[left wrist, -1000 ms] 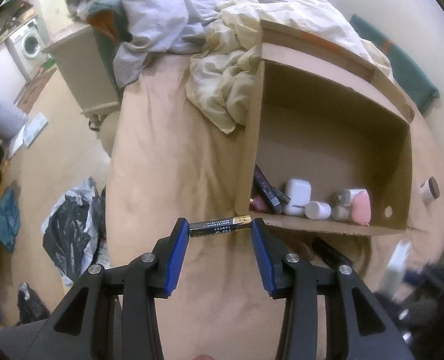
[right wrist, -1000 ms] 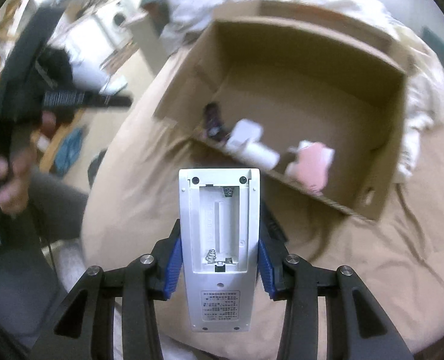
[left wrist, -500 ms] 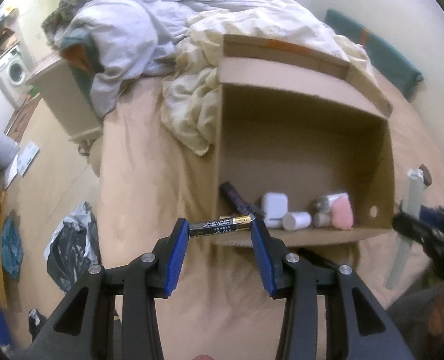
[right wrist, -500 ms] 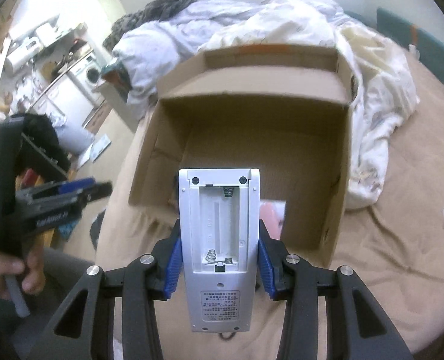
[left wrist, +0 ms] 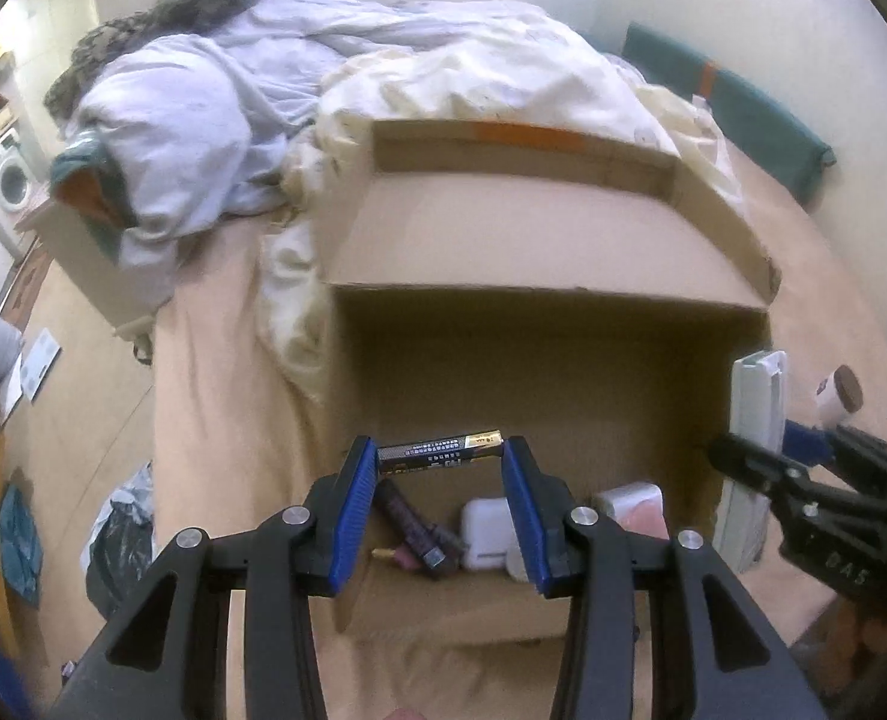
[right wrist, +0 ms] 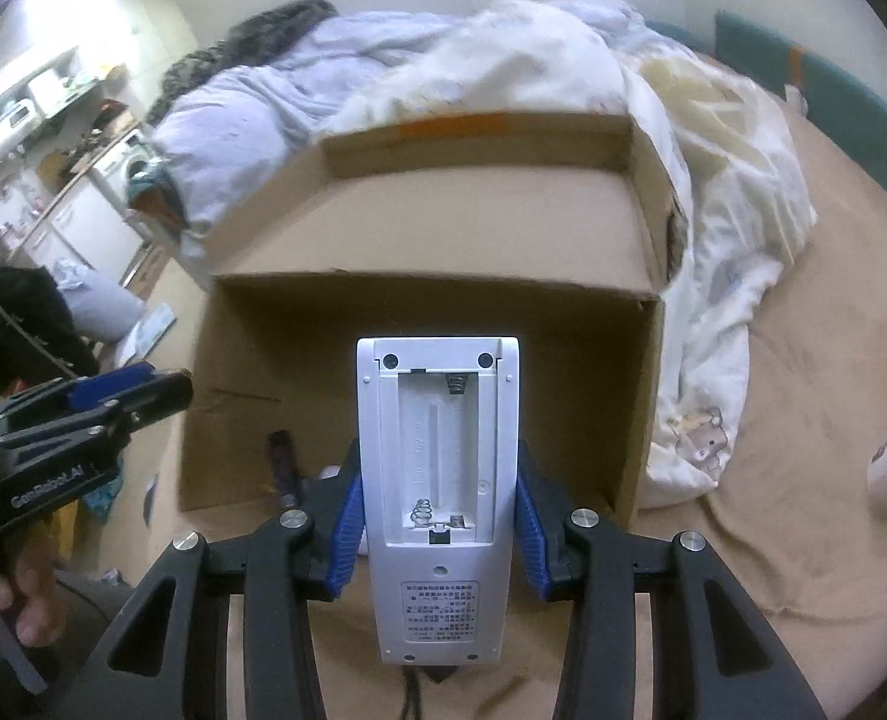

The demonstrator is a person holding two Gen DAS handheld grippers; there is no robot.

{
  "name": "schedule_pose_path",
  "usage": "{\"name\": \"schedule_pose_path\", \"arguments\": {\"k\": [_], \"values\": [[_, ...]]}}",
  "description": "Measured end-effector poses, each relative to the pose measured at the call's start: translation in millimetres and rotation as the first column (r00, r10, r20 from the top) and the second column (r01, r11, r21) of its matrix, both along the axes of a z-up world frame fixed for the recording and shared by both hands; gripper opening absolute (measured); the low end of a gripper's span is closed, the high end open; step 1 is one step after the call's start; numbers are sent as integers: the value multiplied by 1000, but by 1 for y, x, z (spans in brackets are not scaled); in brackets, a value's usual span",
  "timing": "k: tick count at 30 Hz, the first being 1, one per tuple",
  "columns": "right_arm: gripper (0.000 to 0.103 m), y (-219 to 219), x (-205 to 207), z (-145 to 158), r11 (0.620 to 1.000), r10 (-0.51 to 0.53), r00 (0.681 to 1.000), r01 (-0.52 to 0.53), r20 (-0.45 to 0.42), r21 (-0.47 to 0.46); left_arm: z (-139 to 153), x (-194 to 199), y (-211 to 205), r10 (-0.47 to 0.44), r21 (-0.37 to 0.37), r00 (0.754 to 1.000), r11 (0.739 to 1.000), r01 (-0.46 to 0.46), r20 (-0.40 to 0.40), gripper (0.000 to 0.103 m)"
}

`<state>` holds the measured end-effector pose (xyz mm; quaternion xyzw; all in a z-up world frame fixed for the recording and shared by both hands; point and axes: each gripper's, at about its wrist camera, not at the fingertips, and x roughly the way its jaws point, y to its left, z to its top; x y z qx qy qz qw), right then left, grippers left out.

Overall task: Organize rigid objects
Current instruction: 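Carry the battery and white remote over the box and lower them inside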

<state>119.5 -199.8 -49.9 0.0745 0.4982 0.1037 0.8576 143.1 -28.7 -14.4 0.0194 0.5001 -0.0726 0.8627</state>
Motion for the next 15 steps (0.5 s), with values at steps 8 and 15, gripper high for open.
{"name": "schedule_pose_path", "arguments": {"k": [8,15], "values": [[46,4,8,-36,1000,-4,996,2,-85,-22,-43,5,-25,-73,74,997,995,72,18,39],[46,19,18,-55,999,9,994,-14,-110,-47,-69,14,-23,-83,101,996,991,84,-17,39]]}}
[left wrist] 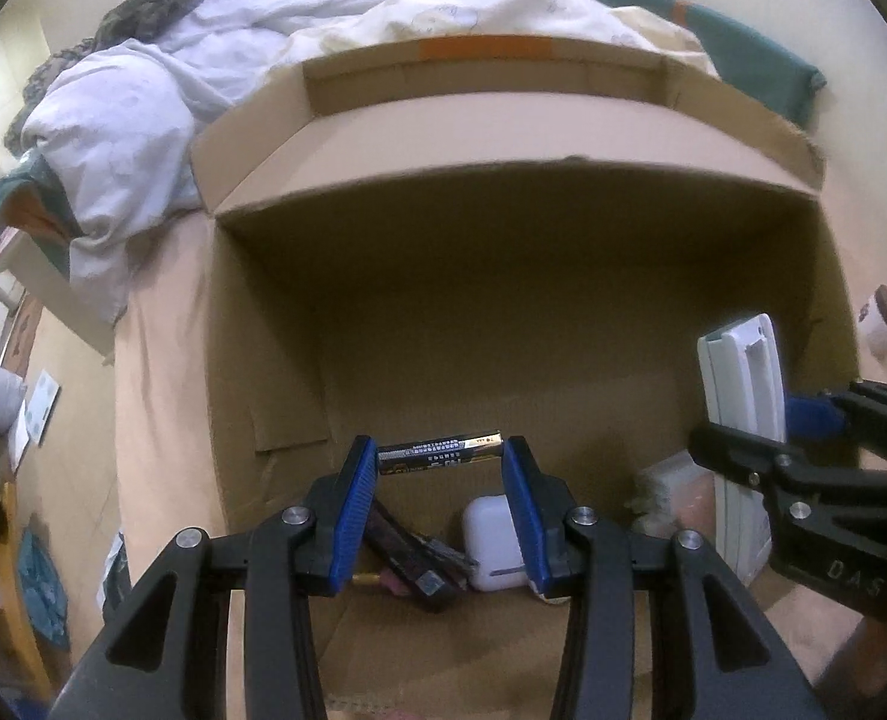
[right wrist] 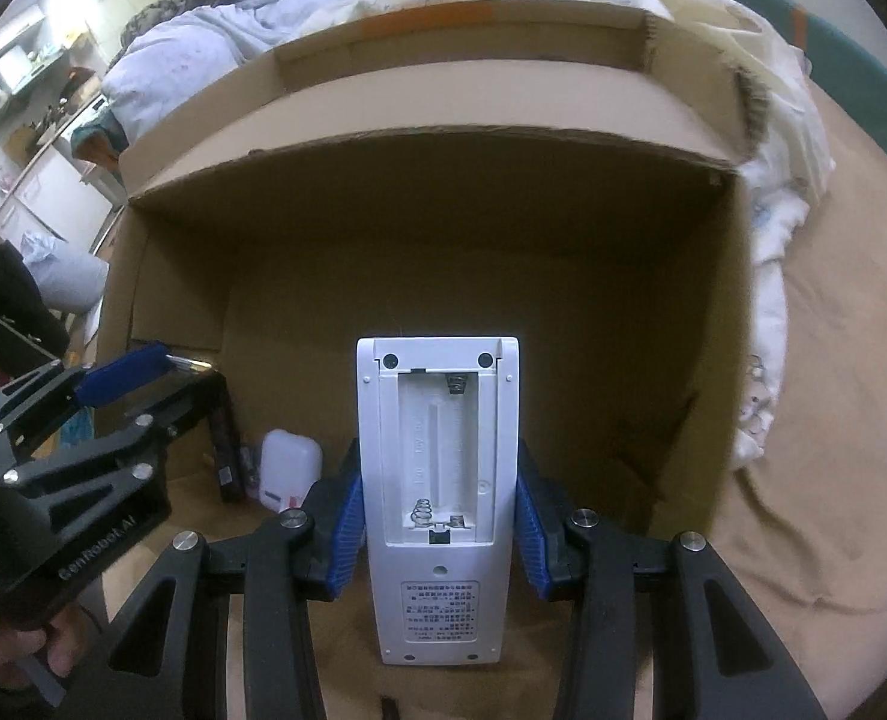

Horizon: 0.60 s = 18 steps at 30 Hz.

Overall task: Organize rigid objects
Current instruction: 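Carry the battery and white remote over the box and lower them inside, then open both tools to release the remote and battery in the box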

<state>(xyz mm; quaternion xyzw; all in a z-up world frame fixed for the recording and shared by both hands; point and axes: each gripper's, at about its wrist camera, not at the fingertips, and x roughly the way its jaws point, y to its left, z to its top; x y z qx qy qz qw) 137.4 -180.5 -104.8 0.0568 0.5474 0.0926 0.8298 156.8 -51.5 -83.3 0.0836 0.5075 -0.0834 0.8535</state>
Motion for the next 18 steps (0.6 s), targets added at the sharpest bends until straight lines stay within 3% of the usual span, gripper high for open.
{"name": "schedule_pose_path", "arguments": {"k": [16,17,18], "values": [[46,-3,-4,-4,1000,-21,1000,21,0,15,-5,3,12,44,5,999,999,-44,2,39],[47,-4,-4,-4,999,-27,1000,27,-1,22,-5,3,12,47,3,999,999,-47,-3,40],[53,-5,-3,-3,999,-31,1000,31,-3,34,-4,3,12,48,3,999,999,-48,-4,47]]}}
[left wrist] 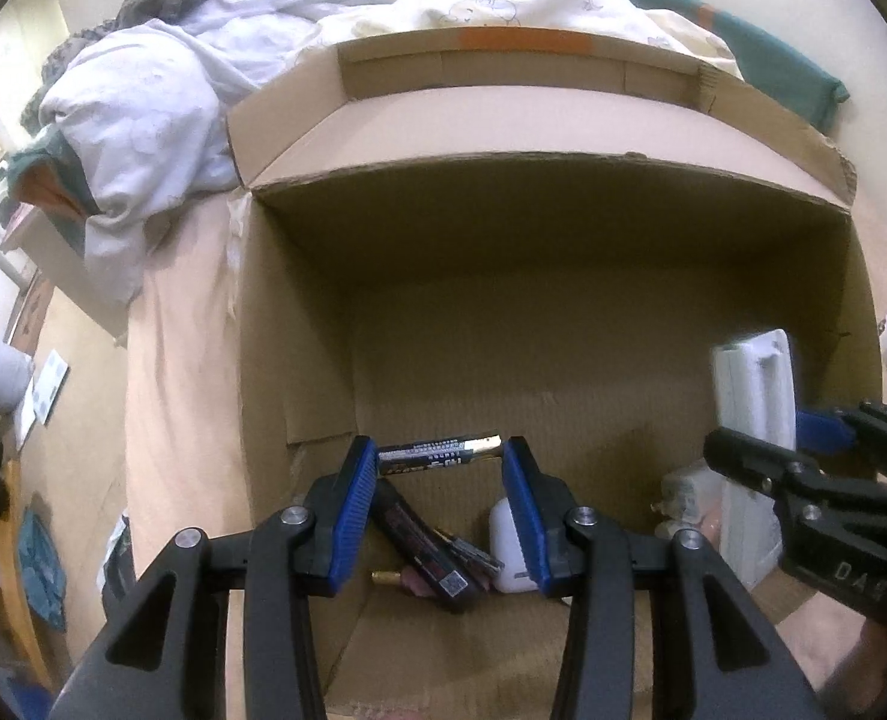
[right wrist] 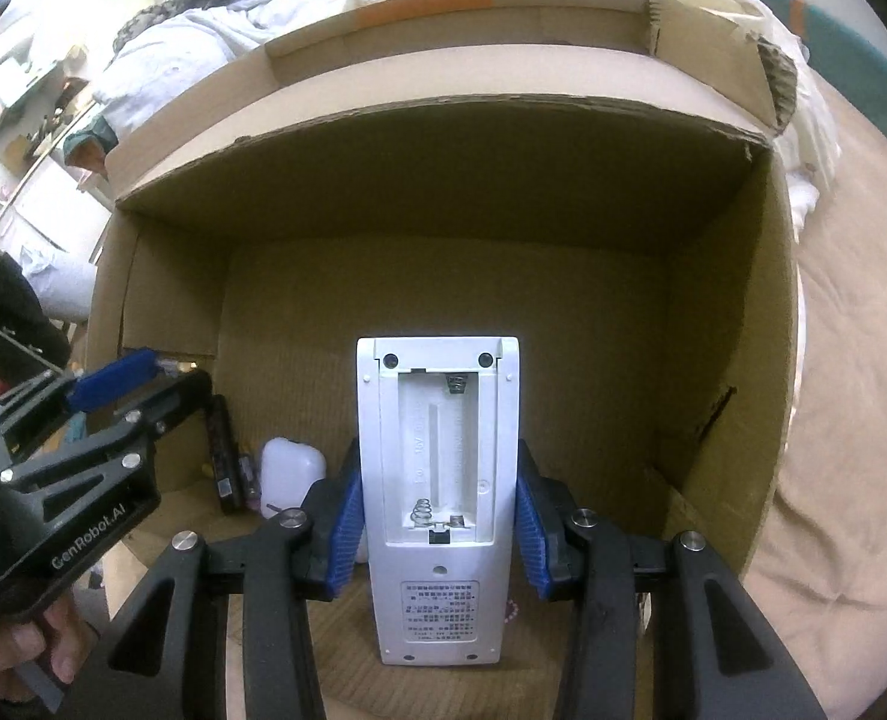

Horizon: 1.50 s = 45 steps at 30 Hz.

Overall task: Organize rigid objects
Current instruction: 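Open both tools to release the remote and battery in the box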

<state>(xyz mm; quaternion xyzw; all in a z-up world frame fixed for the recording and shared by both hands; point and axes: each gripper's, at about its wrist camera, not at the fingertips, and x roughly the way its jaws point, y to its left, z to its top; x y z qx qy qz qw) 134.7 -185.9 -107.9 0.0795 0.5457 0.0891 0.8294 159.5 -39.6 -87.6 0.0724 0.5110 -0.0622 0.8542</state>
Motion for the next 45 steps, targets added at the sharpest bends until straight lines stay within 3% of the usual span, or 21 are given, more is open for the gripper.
{"name": "schedule_pose_path", "arguments": {"k": [1,3,6,9,19,24,26,30,33,38,45], "values": [[62,-2,0,3,999,-5,1000,5,5,31,1,-1,0,-1,-4,1000,1000,1,0,62],[75,-7,-2,14,994,-3,999,-2,47,105,6,-2,0,-4,-37,1000,999,4,-2,80],[103,-13,-6,34,988,-20,992,2,121,155,17,-6,-3,-1,-65,1000,998,1,9,92],[103,-19,-10,44,984,-53,983,22,173,179,25,-8,-6,-5,-74,1000,997,7,31,102],[103,-17,-7,40,988,-51,986,26,158,151,26,-5,3,41,-86,999,995,-41,-3,102],[103,-16,-6,46,986,-63,983,35,171,162,37,-11,3,46,-86,999,995,-44,27,102],[103,-17,-8,51,983,-62,982,29,177,180,41,-13,4,47,-77,998,996,-44,36,102],[103,-16,-16,69,976,-41,974,-8,221,216,52,-13,15,63,-76,998,995,-64,-21,102],[103,-18,-22,80,973,-43,969,-15,243,231,68,-17,25,86,-52,996,995,-85,14,102],[103,-13,-34,94,969,11,974,-67,228,239,80,-27,41,131,-44,991,990,-131,5,102],[103,-17,-62,102,973,-27,991,-5,135,232,94,-59,51,120,-69,993,990,-119,10,102]]}}
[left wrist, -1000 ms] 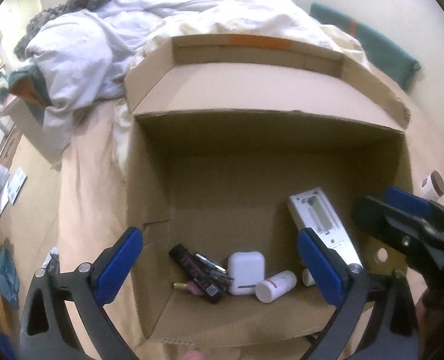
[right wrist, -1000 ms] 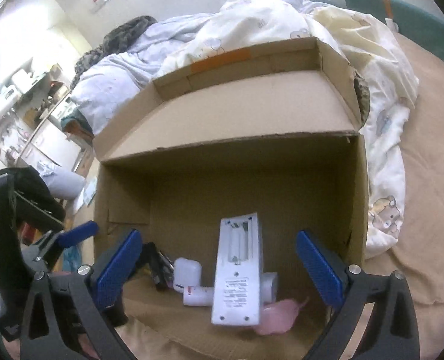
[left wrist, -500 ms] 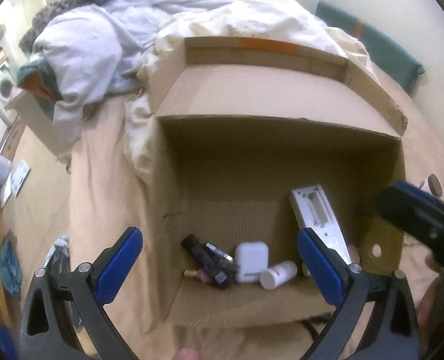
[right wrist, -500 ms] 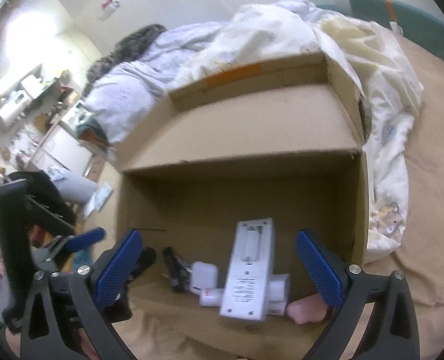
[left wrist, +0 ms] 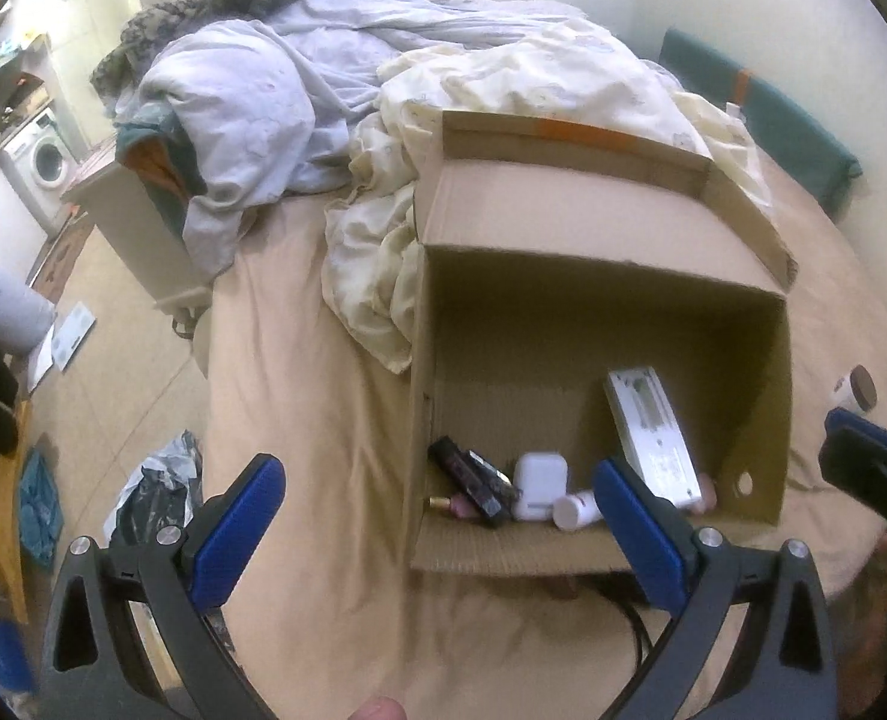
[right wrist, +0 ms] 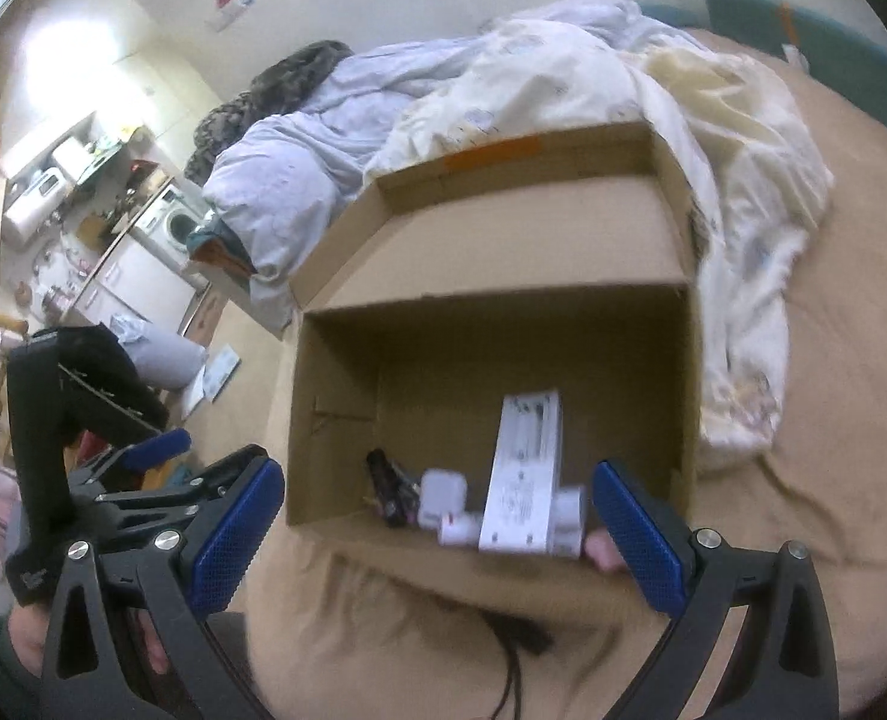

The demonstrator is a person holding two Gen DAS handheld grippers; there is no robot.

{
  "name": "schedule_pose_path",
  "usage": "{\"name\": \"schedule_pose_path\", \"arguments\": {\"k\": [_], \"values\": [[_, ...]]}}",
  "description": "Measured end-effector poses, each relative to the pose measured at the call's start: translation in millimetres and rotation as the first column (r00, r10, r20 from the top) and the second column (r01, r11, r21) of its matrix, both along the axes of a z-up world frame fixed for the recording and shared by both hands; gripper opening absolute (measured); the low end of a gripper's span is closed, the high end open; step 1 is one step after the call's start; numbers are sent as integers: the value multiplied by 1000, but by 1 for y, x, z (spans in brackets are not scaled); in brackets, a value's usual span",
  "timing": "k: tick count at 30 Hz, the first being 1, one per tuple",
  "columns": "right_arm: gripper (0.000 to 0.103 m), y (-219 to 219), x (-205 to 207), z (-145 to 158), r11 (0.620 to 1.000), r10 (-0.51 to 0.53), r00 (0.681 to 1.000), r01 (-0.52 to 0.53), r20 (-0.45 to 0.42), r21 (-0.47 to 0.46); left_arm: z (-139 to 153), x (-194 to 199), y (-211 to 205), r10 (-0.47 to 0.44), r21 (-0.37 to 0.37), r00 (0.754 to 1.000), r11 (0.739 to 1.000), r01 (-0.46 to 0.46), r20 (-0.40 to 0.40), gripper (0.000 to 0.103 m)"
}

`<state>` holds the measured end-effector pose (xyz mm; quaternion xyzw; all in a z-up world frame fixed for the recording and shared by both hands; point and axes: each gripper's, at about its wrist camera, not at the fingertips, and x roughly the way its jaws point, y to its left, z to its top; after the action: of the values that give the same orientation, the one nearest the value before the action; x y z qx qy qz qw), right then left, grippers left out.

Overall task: Organize rigid objects
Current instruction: 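Open both tools to release the remote and battery in the box, then grasp the pink translucent comb beside the box with the left tool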

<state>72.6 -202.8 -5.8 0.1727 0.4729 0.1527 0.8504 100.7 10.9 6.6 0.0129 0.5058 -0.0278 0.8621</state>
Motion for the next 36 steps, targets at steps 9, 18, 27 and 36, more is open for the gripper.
{"name": "schedule_pose_path", "arguments": {"k": [9,18,27,36], "values": [[103,1,-37,-15,994,31,998,-36,-54,-103,-14,-27,6,-23,3,999,1000,23,-41,102],[103,-16,-51,-62,991,-46,992,31,-115,-129,-46,-40,12,-1,80,1000,997,2,-18,102],[103,-20,-38,-88,994,-74,977,56,-200,-93,-80,-27,32,83,44,987,996,-78,-139,102],[103,-17,-38,-90,993,-63,975,41,-213,-107,-115,-38,-25,-160,108,959,976,190,-235,102]]}}
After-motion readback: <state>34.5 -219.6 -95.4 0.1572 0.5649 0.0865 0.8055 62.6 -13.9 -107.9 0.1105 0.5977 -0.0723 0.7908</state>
